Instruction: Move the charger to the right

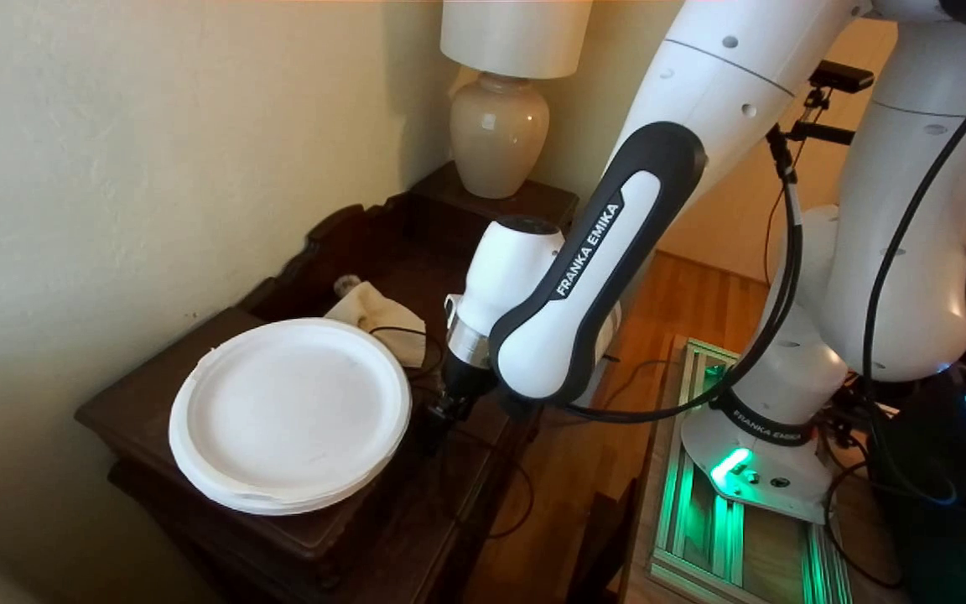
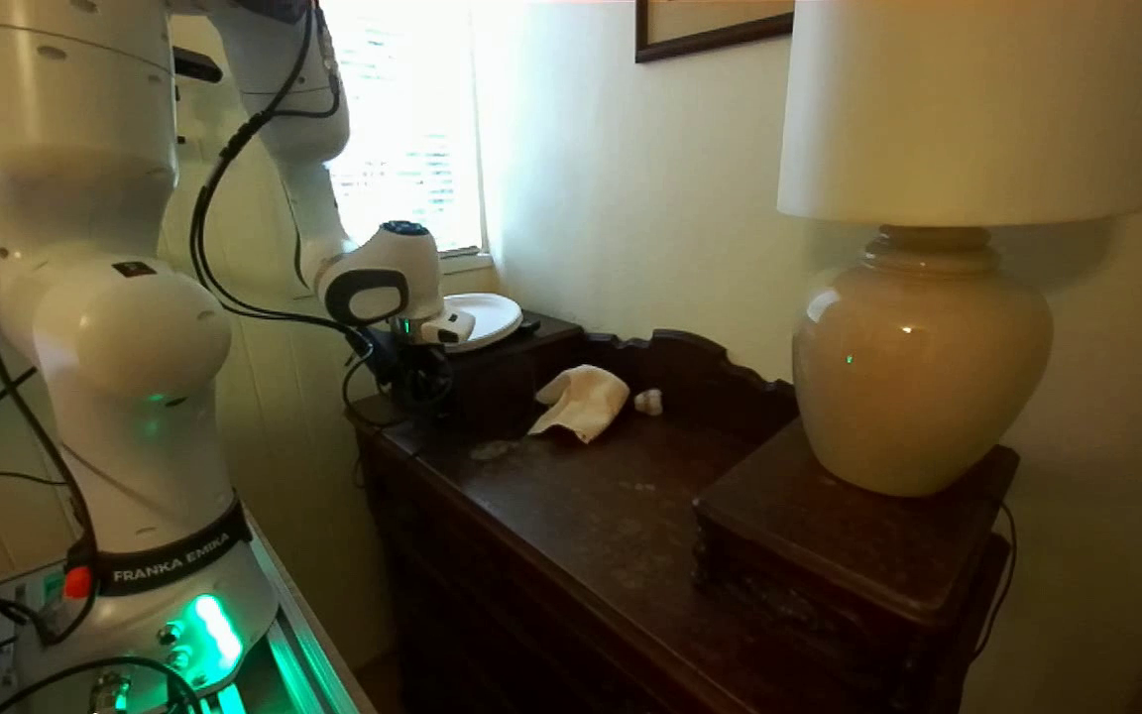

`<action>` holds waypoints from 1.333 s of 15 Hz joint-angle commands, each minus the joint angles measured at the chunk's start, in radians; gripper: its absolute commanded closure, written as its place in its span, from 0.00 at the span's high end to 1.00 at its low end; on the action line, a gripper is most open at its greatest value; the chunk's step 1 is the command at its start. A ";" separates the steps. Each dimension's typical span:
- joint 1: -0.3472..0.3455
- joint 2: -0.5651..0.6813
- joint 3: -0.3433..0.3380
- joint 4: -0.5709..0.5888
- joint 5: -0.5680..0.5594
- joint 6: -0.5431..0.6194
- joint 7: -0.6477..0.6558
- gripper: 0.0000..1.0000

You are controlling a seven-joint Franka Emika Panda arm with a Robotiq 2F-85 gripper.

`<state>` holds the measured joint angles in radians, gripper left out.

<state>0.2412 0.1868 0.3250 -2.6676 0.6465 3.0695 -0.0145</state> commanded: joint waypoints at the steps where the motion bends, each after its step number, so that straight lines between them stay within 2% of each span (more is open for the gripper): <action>1: -0.028 0.085 0.028 0.034 0.027 0.040 -0.036 1.00; 6: -0.032 0.127 0.018 0.034 0.008 0.058 -0.015 1.00; 8: -0.029 0.135 0.012 0.032 0.003 0.067 -0.012 0.72; 13: -0.017 0.116 -0.004 0.017 -0.003 0.073 -0.004 0.37; 18: 0.022 0.072 -0.033 -0.020 -0.003 0.069 0.027 0.04; 20: 0.045 0.044 -0.047 -0.043 0.002 0.062 0.056 0.01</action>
<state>0.2429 0.2869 0.3065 -2.6576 0.6461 3.1317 -0.0038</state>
